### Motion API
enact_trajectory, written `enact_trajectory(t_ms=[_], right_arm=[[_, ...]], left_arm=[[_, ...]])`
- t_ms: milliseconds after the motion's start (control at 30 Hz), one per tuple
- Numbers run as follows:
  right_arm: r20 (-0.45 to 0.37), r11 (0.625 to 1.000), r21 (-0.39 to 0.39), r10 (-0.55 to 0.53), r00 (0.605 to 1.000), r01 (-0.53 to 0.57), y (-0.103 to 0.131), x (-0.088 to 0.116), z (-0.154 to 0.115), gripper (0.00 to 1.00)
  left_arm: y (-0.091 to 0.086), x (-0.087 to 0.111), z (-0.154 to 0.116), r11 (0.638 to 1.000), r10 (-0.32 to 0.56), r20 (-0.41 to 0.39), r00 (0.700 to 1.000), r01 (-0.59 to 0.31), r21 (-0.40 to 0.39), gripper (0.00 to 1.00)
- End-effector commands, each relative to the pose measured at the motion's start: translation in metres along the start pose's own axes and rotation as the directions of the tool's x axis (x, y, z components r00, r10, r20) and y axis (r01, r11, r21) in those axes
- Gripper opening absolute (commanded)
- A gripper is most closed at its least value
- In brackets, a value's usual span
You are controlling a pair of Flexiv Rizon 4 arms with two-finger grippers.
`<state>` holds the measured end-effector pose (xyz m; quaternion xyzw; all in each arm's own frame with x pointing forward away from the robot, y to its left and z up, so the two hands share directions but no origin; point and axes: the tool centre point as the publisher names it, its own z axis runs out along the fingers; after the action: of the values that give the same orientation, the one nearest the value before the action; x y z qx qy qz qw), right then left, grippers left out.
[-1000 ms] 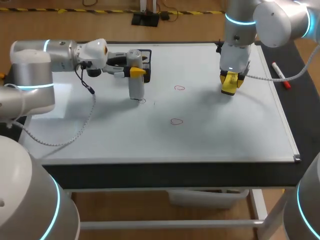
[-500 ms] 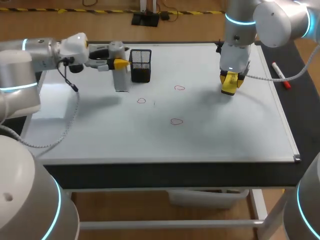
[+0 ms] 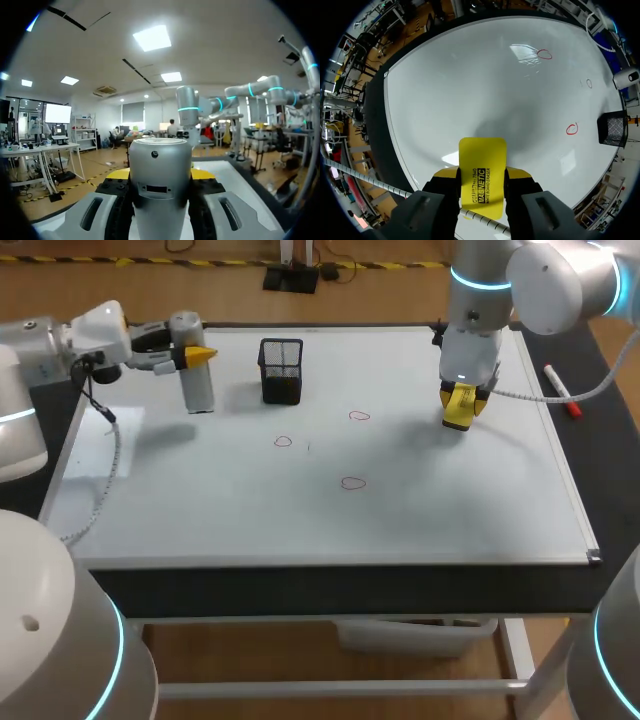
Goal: Pick up the inspection probe, press it on each red-marked spot on the whiteboard one by one, put down the probe, pick up the eraser, and wipe off all the red marks.
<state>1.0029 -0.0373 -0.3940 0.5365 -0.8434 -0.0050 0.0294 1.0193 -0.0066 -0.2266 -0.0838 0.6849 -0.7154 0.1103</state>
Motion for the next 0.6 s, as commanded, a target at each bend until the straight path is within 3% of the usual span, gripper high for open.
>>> enact_trajectory(t_ms=[33, 600], right_arm=[[-0.006, 1.0, 0.001, -0.001, 1.0, 0.001, -0.001, 0.0, -0.001, 0.0], [-0.006, 1.0, 0.001, -0.001, 1.0, 0.001, -0.001, 0.0, -0.001, 0.0]], left_arm=[[-0.003, 0.0, -0.012, 1.0, 0.008, 0.036, 0.999, -0.008, -0.002, 0.0], [0.002, -0.014, -0.034, 1.0, 0.009, 0.112, 0.994, -0.007, -0.025, 0.0]])
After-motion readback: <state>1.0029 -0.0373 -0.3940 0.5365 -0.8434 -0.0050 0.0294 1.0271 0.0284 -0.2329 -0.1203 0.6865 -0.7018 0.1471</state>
